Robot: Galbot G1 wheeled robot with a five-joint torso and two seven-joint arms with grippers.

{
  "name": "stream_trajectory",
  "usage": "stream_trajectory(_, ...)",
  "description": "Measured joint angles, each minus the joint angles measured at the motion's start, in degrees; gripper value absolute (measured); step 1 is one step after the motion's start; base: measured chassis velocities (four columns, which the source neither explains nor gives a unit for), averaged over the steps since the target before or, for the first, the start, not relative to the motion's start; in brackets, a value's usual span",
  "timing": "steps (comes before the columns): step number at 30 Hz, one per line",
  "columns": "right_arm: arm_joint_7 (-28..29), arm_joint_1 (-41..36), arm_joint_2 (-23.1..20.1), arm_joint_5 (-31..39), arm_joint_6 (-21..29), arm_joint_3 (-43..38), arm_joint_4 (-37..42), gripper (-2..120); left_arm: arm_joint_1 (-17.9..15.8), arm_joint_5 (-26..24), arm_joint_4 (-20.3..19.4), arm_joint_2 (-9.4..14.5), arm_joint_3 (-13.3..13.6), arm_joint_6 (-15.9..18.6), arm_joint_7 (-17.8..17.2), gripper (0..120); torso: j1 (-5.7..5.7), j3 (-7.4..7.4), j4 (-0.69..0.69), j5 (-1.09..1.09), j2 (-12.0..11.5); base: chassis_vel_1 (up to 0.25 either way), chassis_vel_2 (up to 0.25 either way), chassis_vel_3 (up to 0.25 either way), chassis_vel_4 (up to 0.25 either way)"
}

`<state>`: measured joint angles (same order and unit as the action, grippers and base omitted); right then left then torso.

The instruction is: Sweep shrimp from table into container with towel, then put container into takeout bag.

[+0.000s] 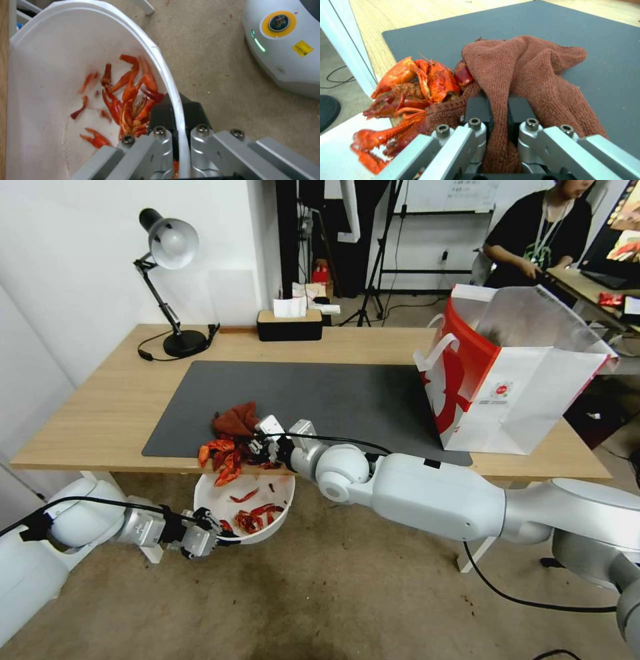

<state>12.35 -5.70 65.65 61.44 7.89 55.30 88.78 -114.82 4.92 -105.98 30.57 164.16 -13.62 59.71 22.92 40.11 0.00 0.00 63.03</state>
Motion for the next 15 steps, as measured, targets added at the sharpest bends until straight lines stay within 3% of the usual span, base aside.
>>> stream_trajectory(15, -0.1, -0.1, -0.5, -0.2, 0.1, 0.2, 1.0, 4, -0.1, -1.2, 0.6, -1.1, 0.0, 0.2, -0.1, 0, 0.0, 0.0, 0.0, 0.0, 0.0, 0.0, 0.0, 0.0, 0.0)
